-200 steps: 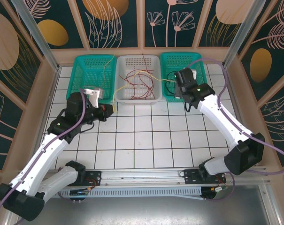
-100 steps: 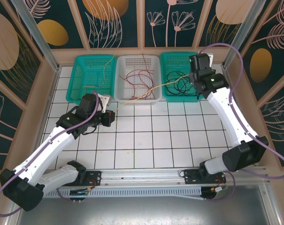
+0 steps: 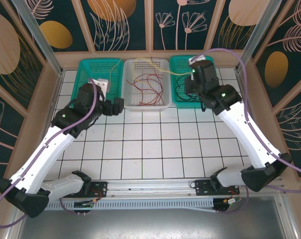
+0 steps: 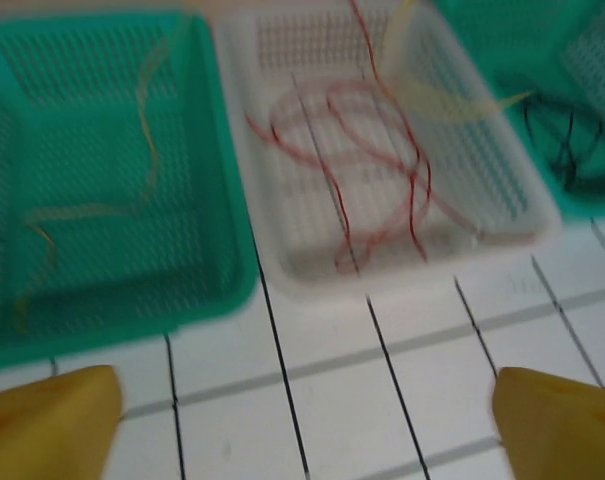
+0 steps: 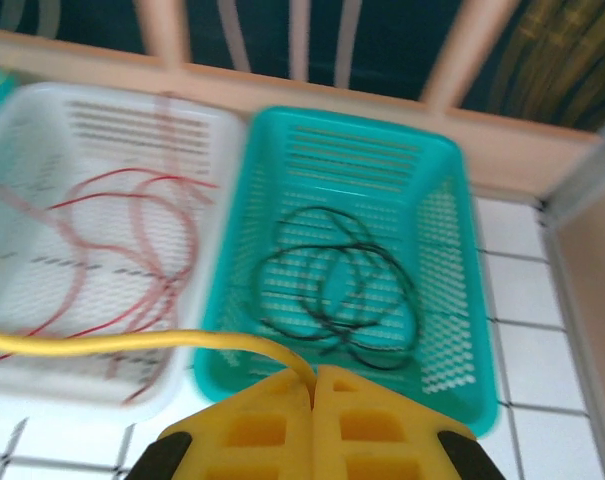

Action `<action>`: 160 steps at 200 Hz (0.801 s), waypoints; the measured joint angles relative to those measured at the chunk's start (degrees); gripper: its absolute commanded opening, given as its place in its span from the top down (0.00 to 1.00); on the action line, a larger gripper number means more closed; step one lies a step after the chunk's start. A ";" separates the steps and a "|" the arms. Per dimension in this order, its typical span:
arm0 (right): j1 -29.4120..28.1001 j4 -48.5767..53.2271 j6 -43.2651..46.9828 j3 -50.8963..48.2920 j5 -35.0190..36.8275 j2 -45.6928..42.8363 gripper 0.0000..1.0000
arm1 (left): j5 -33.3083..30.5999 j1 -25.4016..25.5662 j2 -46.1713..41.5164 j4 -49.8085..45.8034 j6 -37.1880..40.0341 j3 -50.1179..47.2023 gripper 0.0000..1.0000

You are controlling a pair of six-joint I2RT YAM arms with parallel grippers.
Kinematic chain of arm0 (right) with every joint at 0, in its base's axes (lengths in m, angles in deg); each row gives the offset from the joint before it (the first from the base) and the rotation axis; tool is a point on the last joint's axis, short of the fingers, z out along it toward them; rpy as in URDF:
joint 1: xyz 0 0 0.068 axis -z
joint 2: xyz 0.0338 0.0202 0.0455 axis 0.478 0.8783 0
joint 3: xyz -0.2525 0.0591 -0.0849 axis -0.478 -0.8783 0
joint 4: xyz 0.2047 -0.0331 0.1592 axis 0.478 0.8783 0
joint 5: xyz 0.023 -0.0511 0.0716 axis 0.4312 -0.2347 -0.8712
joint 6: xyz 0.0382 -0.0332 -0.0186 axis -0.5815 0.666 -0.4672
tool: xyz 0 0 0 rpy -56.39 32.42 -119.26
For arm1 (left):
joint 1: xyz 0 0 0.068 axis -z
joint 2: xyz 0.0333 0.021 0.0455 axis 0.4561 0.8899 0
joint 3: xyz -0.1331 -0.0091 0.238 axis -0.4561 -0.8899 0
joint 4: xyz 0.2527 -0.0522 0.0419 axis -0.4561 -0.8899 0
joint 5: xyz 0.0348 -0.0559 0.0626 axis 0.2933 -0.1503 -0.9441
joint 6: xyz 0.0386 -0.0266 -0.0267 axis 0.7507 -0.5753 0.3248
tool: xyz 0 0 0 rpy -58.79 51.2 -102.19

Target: Untangle the cables

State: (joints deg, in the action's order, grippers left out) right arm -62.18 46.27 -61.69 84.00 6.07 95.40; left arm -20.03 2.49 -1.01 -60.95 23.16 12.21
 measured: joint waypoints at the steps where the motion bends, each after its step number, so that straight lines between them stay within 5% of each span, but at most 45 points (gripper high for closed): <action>1: -0.22 -0.02 0.02 0.00 0.02 -0.02 1.00 | -0.20 0.00 0.00 0.02 0.04 0.22 0.01; 45: -4.13 -0.22 2.19 0.17 2.99 0.00 1.00 | -6.21 -4.07 -0.07 5.92 5.75 7.93 0.01; 104: -9.07 -0.66 4.37 3.96 3.58 0.02 1.00 | 23.08 -4.87 -6.71 20.79 13.25 -5.25 0.01; 160: -12.24 -0.81 4.90 6.84 3.43 0.24 1.00 | 28.13 -4.87 -2.03 25.22 16.68 -7.23 0.08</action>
State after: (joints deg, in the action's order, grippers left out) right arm -74.42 45.46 -56.79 90.84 9.50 95.64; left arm 8.10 -2.38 -3.04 -35.73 39.84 4.98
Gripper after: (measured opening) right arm 0.045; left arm 0.949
